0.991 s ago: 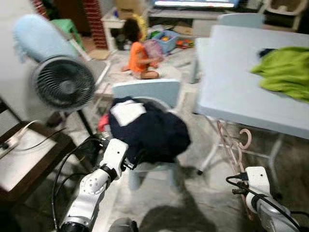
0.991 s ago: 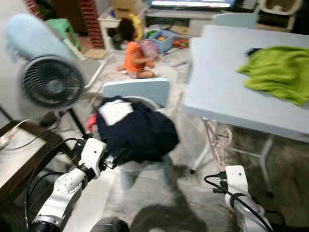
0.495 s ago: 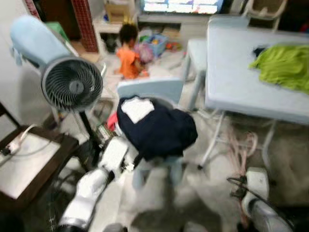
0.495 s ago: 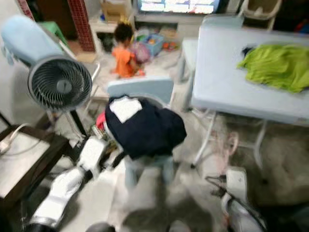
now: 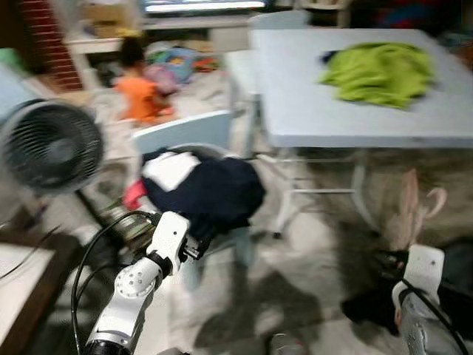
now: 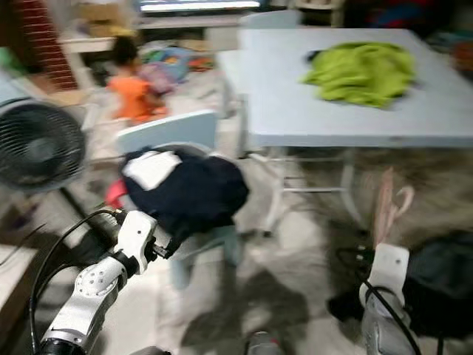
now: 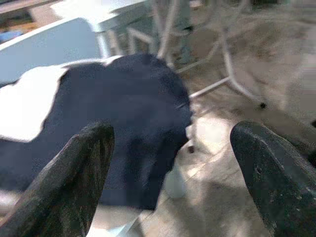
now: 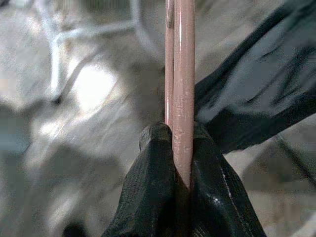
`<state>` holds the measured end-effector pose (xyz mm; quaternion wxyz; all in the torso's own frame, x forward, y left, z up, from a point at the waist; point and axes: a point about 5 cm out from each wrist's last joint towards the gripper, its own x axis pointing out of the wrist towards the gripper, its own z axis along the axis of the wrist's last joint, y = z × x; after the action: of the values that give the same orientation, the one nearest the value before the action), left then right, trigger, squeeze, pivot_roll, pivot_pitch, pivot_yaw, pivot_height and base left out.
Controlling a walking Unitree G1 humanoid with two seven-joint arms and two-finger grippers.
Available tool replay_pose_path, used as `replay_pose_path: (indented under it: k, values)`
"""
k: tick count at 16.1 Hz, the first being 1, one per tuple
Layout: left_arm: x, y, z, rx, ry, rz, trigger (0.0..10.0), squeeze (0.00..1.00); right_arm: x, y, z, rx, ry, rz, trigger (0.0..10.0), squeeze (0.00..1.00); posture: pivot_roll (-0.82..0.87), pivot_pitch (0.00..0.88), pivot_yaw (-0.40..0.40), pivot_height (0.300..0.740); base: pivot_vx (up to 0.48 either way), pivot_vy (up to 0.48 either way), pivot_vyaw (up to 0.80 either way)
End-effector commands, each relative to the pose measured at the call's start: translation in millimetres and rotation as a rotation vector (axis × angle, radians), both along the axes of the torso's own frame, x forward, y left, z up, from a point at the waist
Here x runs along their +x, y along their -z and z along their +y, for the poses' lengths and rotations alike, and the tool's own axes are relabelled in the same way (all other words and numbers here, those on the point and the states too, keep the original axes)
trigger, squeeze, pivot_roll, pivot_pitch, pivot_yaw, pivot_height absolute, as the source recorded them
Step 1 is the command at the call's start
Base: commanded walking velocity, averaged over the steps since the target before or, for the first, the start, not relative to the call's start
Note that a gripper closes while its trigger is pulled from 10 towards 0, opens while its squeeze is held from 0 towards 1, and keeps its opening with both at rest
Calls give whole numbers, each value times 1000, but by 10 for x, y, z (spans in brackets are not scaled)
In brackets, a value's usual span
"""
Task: Hang hanger
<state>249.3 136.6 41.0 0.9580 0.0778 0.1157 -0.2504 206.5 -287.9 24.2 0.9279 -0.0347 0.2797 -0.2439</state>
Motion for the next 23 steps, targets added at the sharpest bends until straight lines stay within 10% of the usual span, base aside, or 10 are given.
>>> replay_pose_path:
  k: [1,9,23]
  values:
    - [27,-42,4,-9,15,-17,10000,0,169,-217,30,-90,-49,-113,10000,0,-70,0,18,740,0,0,0]
    - [227,-449,70,-68,-12,-165,10000,0,446,-520,271,-231,-145,-337,10000,0,-51,0,19,740,0,0,-400]
    - [165,-414,-53,-113,59,-132,10000,0,472,-576,312,-311,-181,-388,10000,0,-60,0,19,740,173,0,-800]
